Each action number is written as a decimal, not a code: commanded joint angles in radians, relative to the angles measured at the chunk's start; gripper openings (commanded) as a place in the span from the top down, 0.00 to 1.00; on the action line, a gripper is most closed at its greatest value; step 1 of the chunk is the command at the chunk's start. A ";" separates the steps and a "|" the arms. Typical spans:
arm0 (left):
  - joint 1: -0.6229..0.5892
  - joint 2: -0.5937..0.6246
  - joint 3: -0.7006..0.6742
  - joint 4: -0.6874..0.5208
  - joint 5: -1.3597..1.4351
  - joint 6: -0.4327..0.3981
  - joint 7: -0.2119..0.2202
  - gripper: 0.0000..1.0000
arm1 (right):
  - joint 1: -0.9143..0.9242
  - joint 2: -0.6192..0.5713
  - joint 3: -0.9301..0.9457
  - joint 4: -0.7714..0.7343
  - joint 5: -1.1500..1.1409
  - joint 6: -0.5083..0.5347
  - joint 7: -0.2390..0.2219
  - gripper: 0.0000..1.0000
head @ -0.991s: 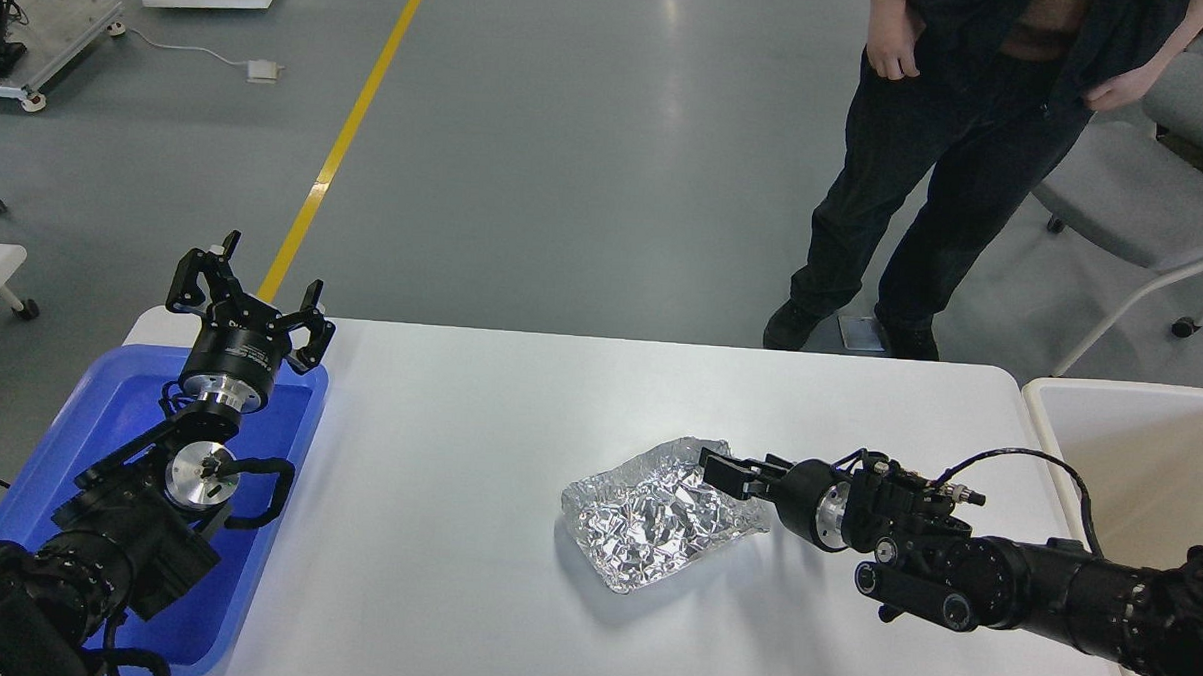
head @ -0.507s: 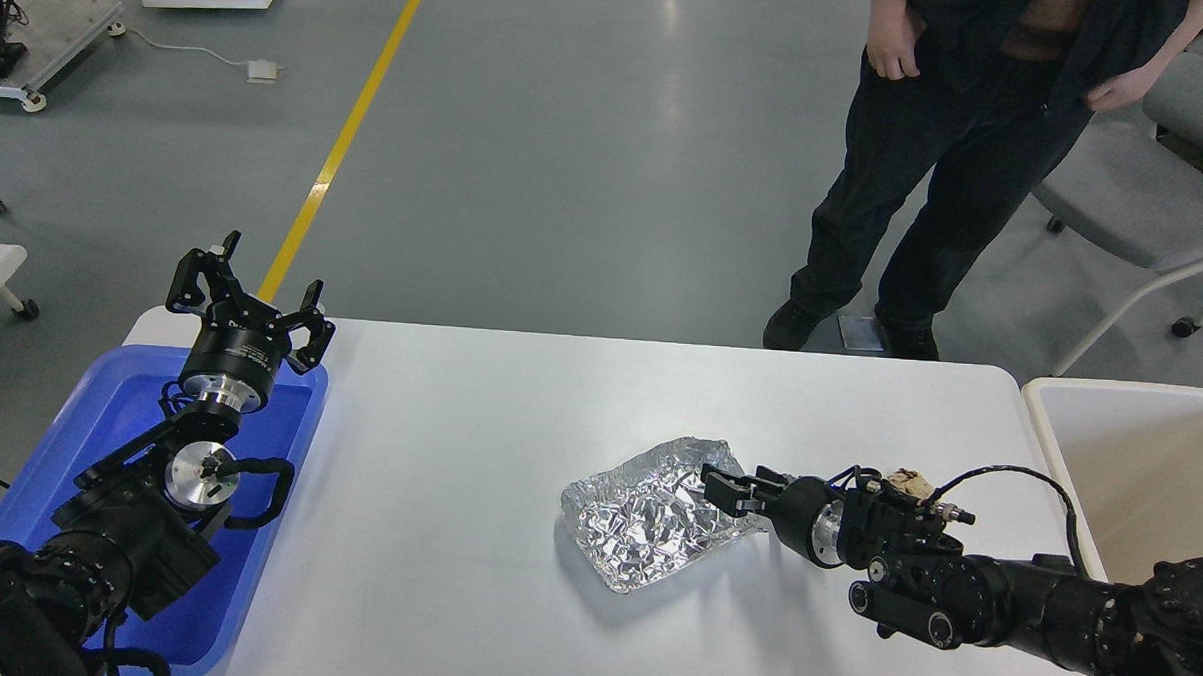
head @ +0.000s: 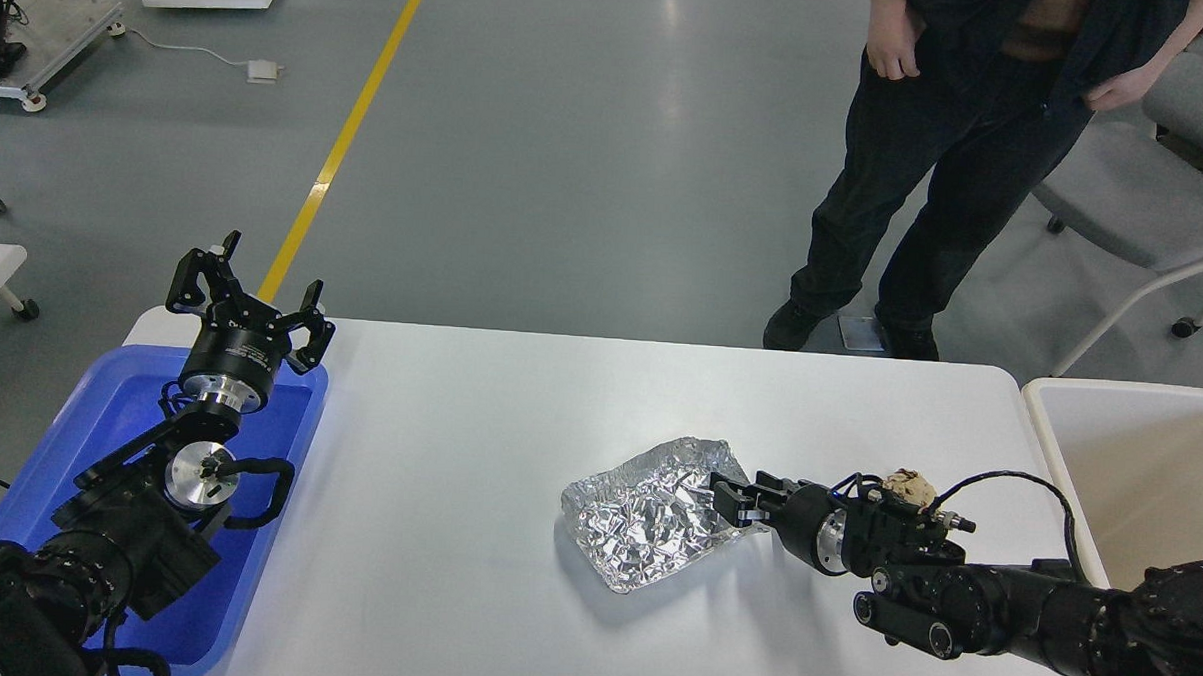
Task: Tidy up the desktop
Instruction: 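Close the right gripper on the crumpled foil bundle, then lift the foil with the right gripper and carry it toward the white bin, then lower the foil into the white bin and release it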
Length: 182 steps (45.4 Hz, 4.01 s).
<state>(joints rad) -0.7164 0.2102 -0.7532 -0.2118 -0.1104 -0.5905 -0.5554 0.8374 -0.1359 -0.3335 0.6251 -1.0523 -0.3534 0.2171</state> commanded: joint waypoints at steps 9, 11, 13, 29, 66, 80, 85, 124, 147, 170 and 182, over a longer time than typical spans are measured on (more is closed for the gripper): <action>0.000 0.000 0.000 0.000 0.000 0.000 0.000 0.00 | -0.012 0.009 -0.007 -0.016 -0.005 0.010 -0.001 1.00; 0.000 0.000 0.000 0.000 0.000 0.000 0.000 0.00 | -0.012 0.007 -0.007 -0.015 -0.005 0.008 -0.001 1.00; 0.000 0.000 0.000 0.000 0.000 0.000 0.000 0.00 | -0.012 0.007 -0.007 -0.015 -0.005 0.005 0.001 1.00; 0.000 0.000 0.000 0.000 0.000 0.000 0.000 0.00 | 0.000 -0.007 -0.001 -0.002 0.000 0.001 0.013 1.00; 0.000 0.000 0.000 0.000 0.000 0.000 0.000 0.00 | 0.264 -0.439 0.036 0.548 0.218 0.175 0.054 1.00; 0.000 0.000 0.000 0.000 0.000 0.000 0.000 0.00 | 0.430 -0.698 0.119 0.682 0.307 0.451 0.010 1.00; 0.000 0.000 0.000 0.000 0.000 0.000 0.000 0.00 | 0.431 -0.760 0.215 0.690 0.307 0.542 -0.018 1.00; 0.000 0.000 0.000 0.000 0.000 -0.002 0.000 0.00 | 0.203 -0.760 0.309 -0.022 0.307 0.450 -0.064 1.00; 0.000 0.000 0.000 0.000 0.000 -0.002 0.000 0.00 | -0.020 -0.455 0.330 -0.622 0.690 0.354 -0.136 1.00; 0.000 0.000 0.000 0.000 0.000 0.000 0.000 0.00 | -0.107 -0.340 0.366 -0.639 1.081 0.166 -0.400 1.00; 0.000 0.000 0.000 0.000 0.000 -0.002 0.000 0.00 | -0.178 -0.338 0.430 -0.634 1.086 0.160 -0.410 1.00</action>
<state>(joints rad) -0.7164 0.2102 -0.7532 -0.2119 -0.1104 -0.5912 -0.5553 0.7167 -0.4875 0.0496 -0.0081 -0.0101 -0.1740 -0.1619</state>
